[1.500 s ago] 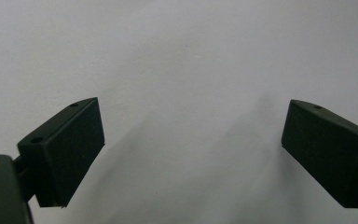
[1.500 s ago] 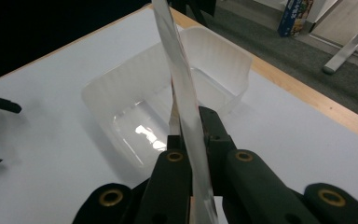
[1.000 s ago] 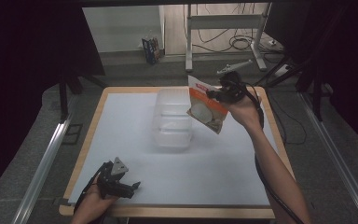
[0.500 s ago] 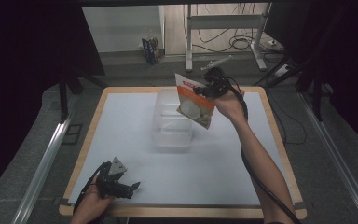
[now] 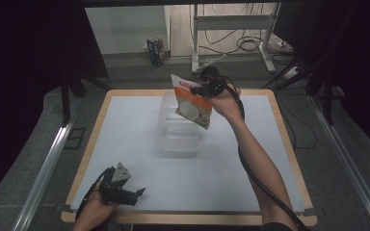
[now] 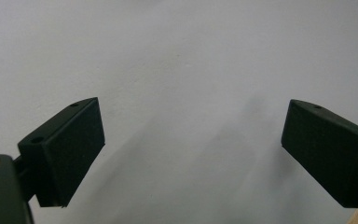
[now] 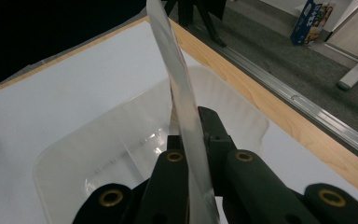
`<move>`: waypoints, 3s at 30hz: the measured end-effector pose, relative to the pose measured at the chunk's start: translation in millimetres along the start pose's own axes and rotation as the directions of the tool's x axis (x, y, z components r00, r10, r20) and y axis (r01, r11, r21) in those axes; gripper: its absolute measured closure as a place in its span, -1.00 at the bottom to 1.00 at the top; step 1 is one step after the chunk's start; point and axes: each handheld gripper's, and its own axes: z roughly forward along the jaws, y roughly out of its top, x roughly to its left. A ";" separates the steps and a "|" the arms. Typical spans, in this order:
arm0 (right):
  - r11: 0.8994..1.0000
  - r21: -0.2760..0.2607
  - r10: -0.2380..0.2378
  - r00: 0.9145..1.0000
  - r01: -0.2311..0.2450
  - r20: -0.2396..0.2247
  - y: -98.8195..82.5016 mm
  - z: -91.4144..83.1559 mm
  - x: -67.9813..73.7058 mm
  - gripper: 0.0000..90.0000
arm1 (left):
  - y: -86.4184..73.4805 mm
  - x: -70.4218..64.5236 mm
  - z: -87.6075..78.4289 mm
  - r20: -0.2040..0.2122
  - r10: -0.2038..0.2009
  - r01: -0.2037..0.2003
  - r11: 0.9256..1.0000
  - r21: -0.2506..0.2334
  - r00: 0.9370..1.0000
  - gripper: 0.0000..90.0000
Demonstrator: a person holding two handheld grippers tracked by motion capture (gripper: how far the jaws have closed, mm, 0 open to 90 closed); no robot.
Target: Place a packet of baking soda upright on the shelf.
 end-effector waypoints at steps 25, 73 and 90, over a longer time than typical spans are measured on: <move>1.000 -0.004 -0.021 0.999 0.021 -0.044 17.6 46.9 18.5 0.97 | -0.2 -1.2 -0.8 -0.001 0.019 -0.019 1.000 0.000 1.000 -0.87; 0.997 0.012 -0.070 0.997 0.070 0.019 -9.5 56.0 13.9 0.12 | -3.2 3.6 -6.6 0.069 -0.007 0.009 0.999 -0.035 0.998 -0.91; 0.996 0.010 -0.090 0.996 0.090 0.013 -21.2 37.1 15.3 -0.42 | -2.9 4.7 -5.8 0.080 -0.017 0.019 0.999 -0.027 0.997 -1.00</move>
